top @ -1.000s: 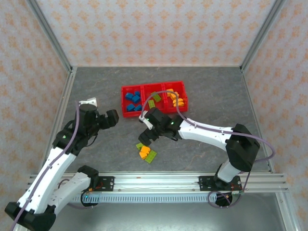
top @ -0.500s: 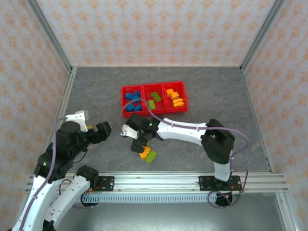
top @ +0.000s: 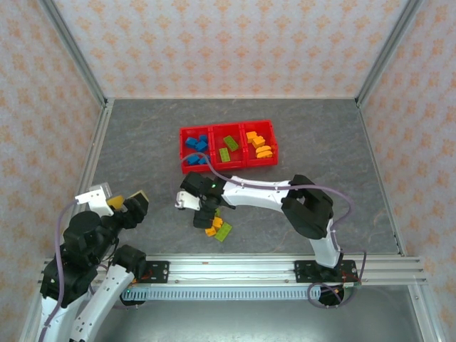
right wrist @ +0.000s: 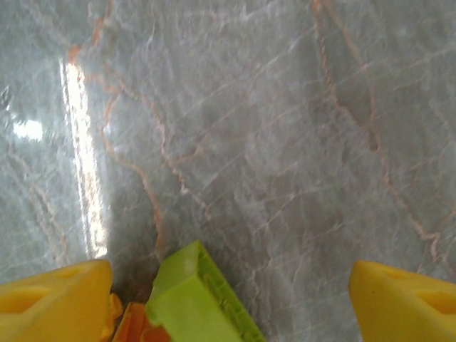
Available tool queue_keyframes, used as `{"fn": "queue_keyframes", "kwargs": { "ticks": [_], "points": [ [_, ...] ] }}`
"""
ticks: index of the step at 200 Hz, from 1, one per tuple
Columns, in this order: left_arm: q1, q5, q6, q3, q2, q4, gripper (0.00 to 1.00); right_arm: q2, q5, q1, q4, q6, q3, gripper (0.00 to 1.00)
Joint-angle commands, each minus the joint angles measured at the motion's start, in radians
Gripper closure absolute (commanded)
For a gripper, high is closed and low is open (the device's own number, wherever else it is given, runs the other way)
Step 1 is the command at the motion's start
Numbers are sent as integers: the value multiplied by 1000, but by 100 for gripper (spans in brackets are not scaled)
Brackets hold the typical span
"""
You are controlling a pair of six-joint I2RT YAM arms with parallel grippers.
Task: Sort the legos into containers by color
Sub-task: Touch the lego at the bottom-center of the table, then rotate the lego at the bottom-center of the table.
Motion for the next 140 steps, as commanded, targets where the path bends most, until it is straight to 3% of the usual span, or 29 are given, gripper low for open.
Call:
{"fn": "queue_keyframes", "kwargs": {
  "ticks": [1, 97, 140],
  "points": [
    [7, -36, -12, -11, -13, -31, 20, 39, 22, 0, -49, -3, 46, 17],
    [7, -16, -25, 4, -14, -5, 23, 13, 97, -58, -27, -13, -44, 28],
    [7, -22, -41, 9, 7, 3, 26, 56, 125, -114, -28, 66, 19, 33]
  ]
}}
